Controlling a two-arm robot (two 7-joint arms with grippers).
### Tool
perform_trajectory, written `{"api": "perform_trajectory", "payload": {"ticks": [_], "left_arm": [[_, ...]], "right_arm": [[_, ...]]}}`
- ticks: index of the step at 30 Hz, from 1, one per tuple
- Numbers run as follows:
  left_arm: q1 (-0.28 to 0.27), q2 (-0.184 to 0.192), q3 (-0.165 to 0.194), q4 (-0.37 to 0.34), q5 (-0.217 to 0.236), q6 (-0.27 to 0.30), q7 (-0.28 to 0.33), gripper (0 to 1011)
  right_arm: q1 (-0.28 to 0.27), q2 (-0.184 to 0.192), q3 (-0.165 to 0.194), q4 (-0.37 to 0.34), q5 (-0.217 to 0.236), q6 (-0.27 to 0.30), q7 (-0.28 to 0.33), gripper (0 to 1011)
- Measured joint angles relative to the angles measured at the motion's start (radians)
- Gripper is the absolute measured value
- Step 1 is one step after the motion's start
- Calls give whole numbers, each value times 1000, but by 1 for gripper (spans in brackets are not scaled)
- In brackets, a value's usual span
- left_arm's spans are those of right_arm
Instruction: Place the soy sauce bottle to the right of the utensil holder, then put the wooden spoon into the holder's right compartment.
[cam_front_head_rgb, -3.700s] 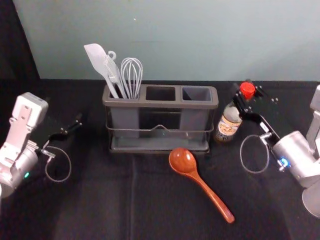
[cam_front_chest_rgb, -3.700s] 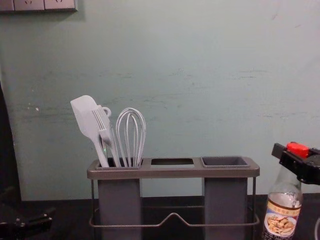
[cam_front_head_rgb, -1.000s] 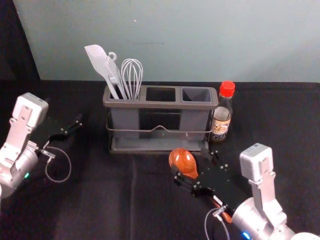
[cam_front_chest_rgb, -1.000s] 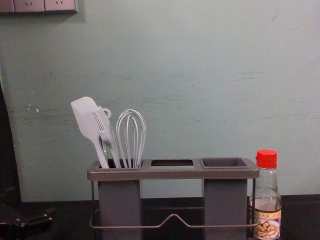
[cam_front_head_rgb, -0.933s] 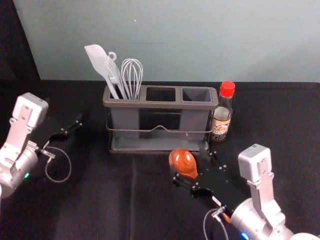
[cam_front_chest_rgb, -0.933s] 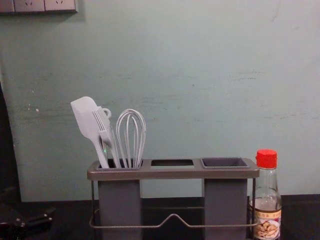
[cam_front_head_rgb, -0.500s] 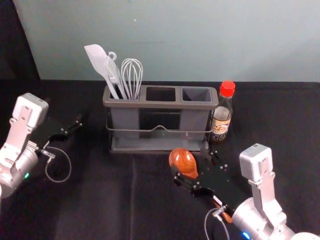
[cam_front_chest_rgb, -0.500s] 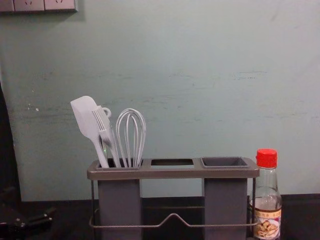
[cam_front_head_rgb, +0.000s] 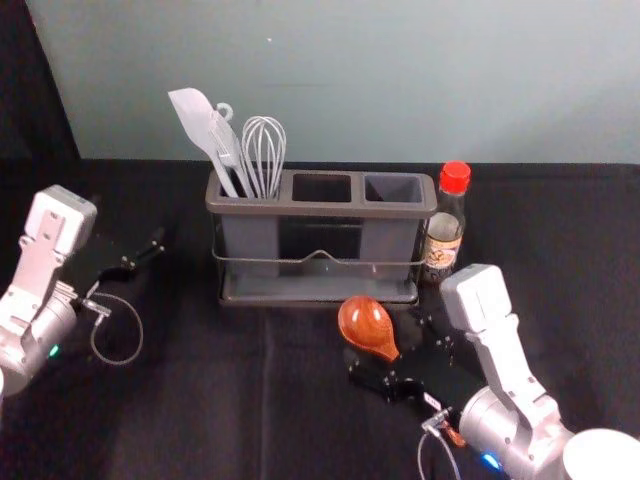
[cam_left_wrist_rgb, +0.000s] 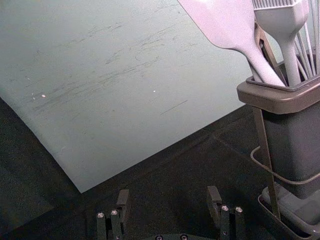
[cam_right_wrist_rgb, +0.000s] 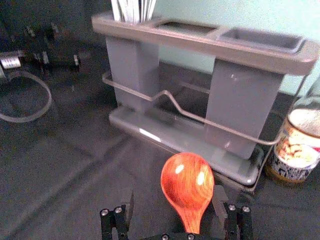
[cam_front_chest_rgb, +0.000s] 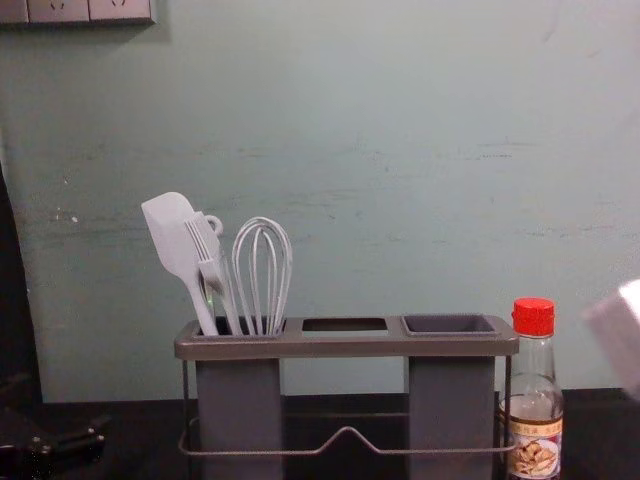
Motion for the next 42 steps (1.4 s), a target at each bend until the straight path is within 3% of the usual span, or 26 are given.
{"api": "perform_trajectory", "payload": {"ticks": [1,2,4,7,8,9,12,17,29,42], "left_arm": [[0,0,0,0,0,0,0,1000],[0,0,0,0,0,0,0,1000],[0,0,0,0,0,0,0,1000],[0,0,0,0,0,0,0,1000],[0,0,0,0,0,0,0,1000],[0,0,0,0,0,0,0,1000],[0,0,0,0,0,0,0,1000],[0,0,0,0,0,0,0,1000],[0,0,0,0,0,0,0,1000],[0,0,0,0,0,0,0,1000]], "right_arm": [[9,4,-7,-20,-12,66,0,1004],[9,4,-7,-20,-12,66,0,1004],[39,10,-18,-47,-31,202,8,1004],[82,12,-30,-56,-47,317,27,1004],[82,12,-30,-56,-47,317,27,1004],[105,11,-37,-57,-56,366,34,1004],[145,3,-46,-50,-65,434,49,1004],[207,-25,-54,-5,-76,505,68,1004],[288,-95,-50,96,-93,564,78,1004],[300,-124,-37,125,-117,569,89,1004]]}}
